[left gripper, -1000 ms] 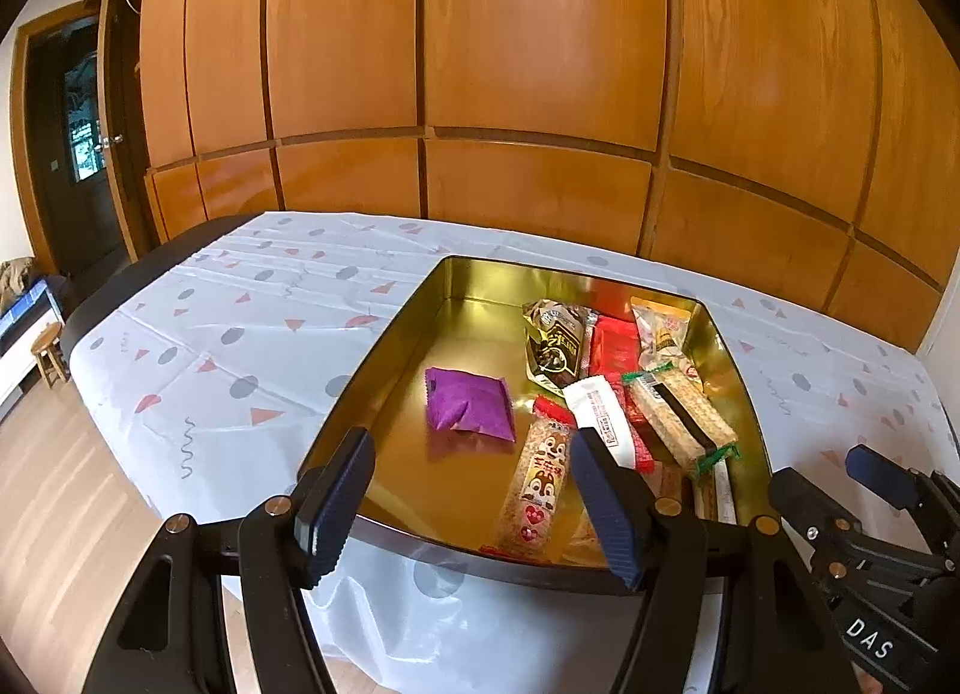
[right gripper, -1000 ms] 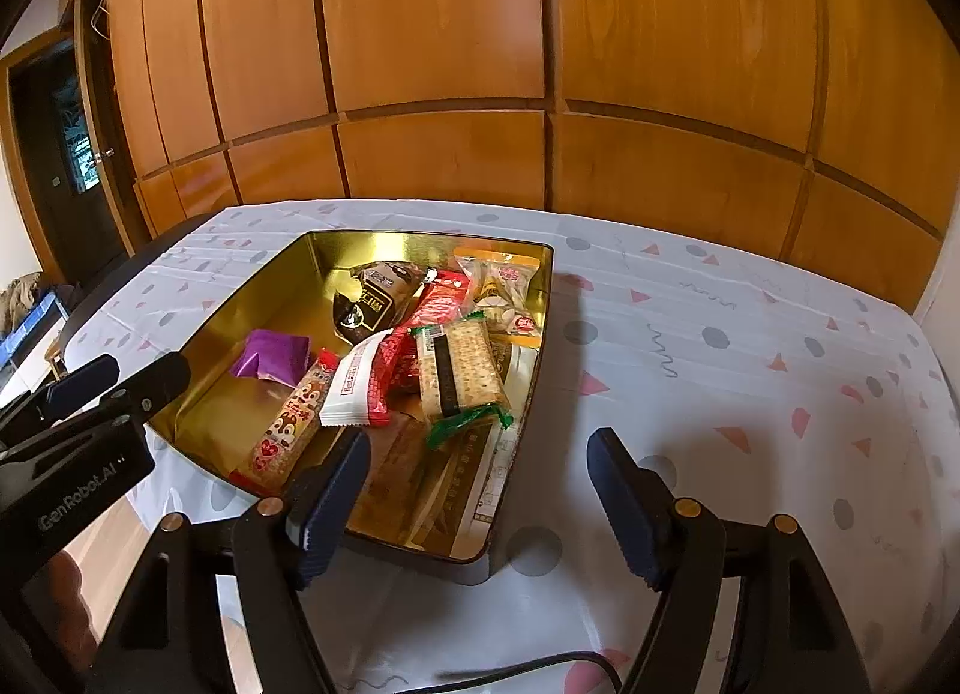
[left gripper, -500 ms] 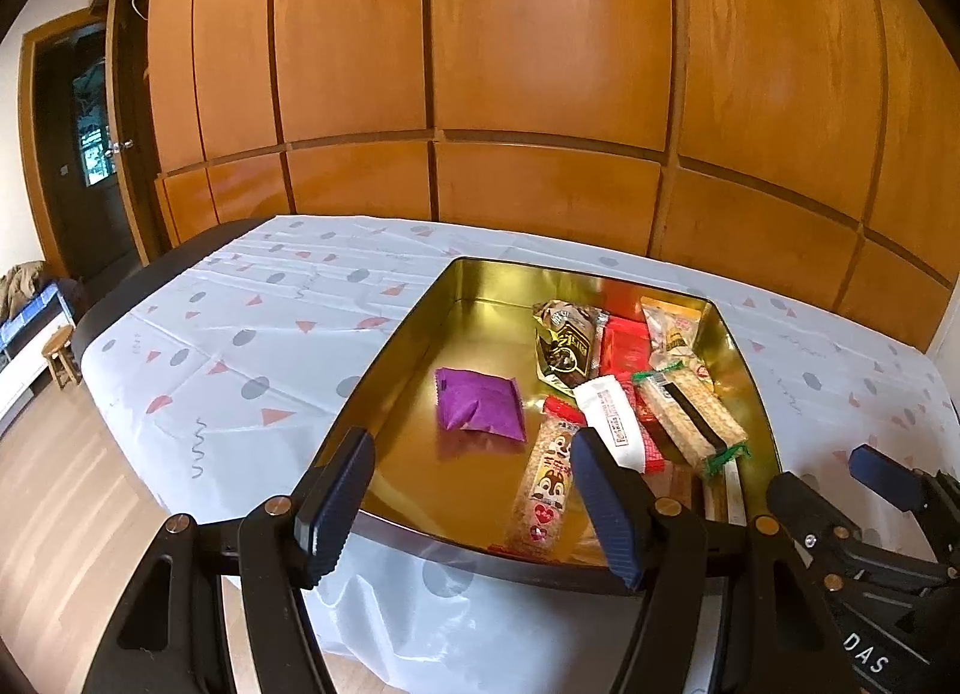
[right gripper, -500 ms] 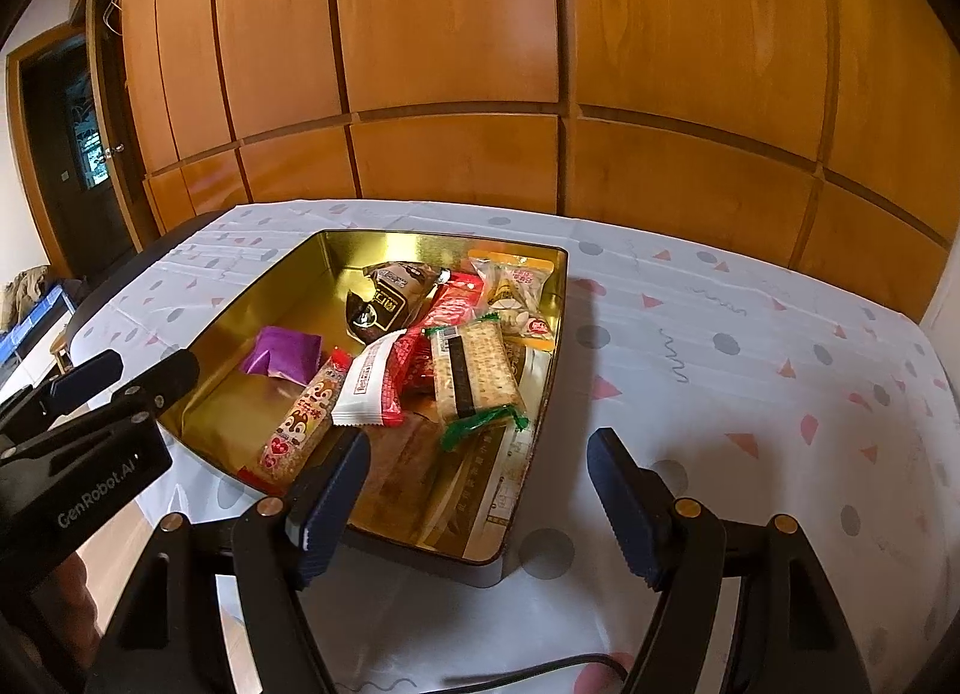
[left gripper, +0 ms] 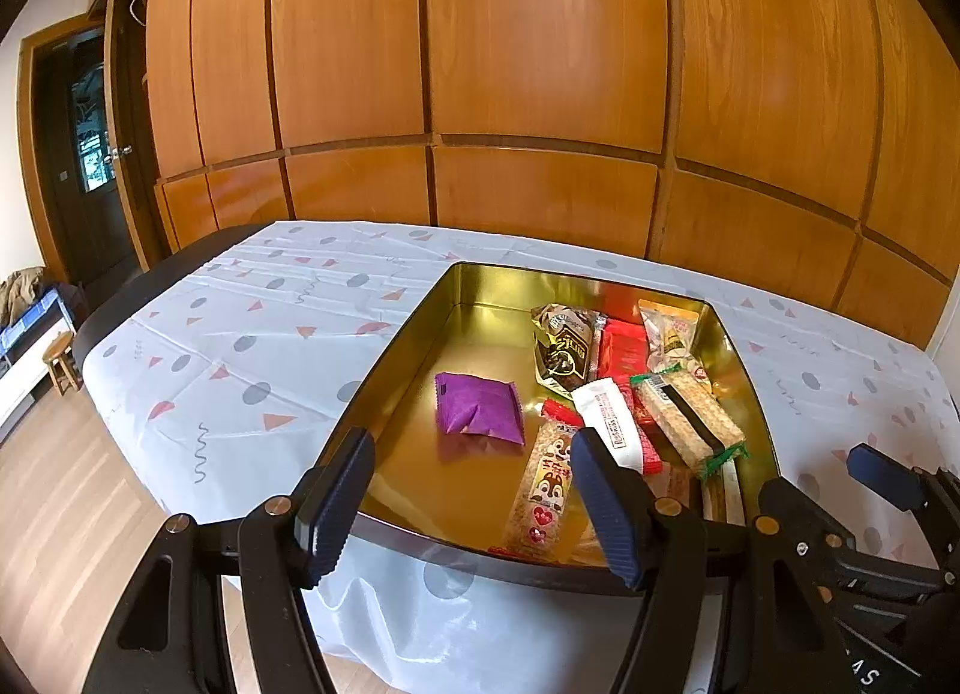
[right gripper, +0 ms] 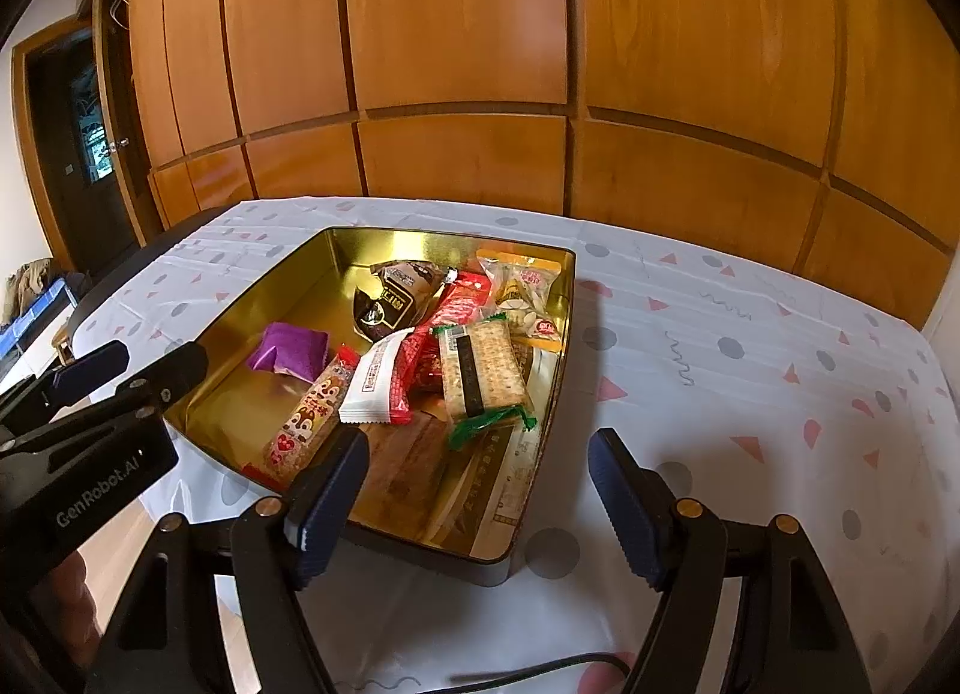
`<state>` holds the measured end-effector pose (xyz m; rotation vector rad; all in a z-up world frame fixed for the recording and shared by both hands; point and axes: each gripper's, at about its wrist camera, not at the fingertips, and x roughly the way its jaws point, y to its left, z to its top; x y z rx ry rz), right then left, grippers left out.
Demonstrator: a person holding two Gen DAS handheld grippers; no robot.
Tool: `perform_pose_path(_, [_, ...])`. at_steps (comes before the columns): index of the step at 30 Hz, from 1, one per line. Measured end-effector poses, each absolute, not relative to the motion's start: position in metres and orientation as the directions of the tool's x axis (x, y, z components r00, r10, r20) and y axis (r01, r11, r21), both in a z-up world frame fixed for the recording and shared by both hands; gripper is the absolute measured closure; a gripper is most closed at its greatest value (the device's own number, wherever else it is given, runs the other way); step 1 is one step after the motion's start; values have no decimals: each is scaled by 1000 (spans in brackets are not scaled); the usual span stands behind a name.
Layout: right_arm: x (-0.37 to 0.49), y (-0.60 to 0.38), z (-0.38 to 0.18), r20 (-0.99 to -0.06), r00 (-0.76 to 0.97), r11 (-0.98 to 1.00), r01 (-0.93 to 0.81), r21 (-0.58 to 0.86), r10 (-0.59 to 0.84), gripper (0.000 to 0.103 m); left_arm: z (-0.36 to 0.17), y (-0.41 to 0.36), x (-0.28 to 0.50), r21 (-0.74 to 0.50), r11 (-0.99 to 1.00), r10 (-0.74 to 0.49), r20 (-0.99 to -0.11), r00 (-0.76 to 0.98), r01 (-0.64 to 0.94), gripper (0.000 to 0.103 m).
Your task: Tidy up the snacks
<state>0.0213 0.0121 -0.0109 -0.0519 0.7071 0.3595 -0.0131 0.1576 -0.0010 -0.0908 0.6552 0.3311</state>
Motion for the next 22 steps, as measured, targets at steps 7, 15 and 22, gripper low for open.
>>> perform_pose_path(7, [20, 12, -12, -642, 703, 937, -342, 72, 306, 25, -2, 156, -13, 14, 945, 266, -614, 743, -327, 34])
perform_pose_path(15, [21, 11, -14, -647, 698, 937, -341, 80, 309, 24, -6, 156, -11, 9, 946, 258, -621, 740, -323, 42])
perform_pose_path(22, [27, 3, -15, -654, 686, 936, -337, 103, 319, 24, -4, 159, -9, -26, 955, 216, -626, 750, -297, 49])
